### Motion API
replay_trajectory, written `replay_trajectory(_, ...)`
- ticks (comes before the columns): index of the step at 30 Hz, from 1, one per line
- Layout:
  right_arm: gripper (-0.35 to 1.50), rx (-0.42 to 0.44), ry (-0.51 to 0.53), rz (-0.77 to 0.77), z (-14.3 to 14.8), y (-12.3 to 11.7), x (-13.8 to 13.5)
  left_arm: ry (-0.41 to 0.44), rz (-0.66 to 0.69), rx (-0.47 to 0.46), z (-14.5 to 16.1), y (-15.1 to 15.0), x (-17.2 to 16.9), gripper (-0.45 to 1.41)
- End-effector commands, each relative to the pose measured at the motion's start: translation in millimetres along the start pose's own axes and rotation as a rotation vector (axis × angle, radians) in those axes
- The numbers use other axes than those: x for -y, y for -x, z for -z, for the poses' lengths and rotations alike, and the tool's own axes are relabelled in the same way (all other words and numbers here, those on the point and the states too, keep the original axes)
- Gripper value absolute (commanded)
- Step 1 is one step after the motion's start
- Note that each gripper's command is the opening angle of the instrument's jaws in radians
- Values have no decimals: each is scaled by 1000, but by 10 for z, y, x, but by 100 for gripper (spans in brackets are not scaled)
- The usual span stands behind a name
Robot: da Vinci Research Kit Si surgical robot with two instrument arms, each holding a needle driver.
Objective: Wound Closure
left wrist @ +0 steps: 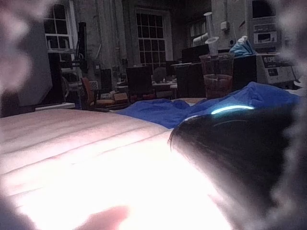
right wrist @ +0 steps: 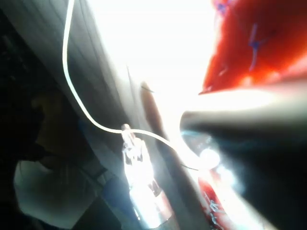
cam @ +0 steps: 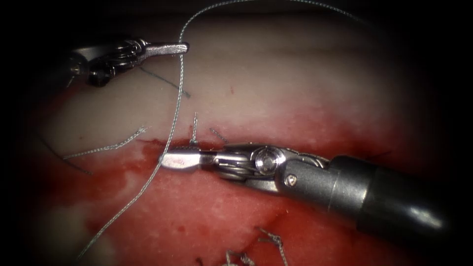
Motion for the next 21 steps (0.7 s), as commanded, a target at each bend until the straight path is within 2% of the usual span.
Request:
replay_trajectory(1, 133, 3, 16, -2, -6, 11, -12, 4, -9, -6, -3, -16, -6, -45)
replay_trajectory(21, 132, 21, 80, -35, -19, 9, -18, 13, -12, 0, -2, -17, -8, -45)
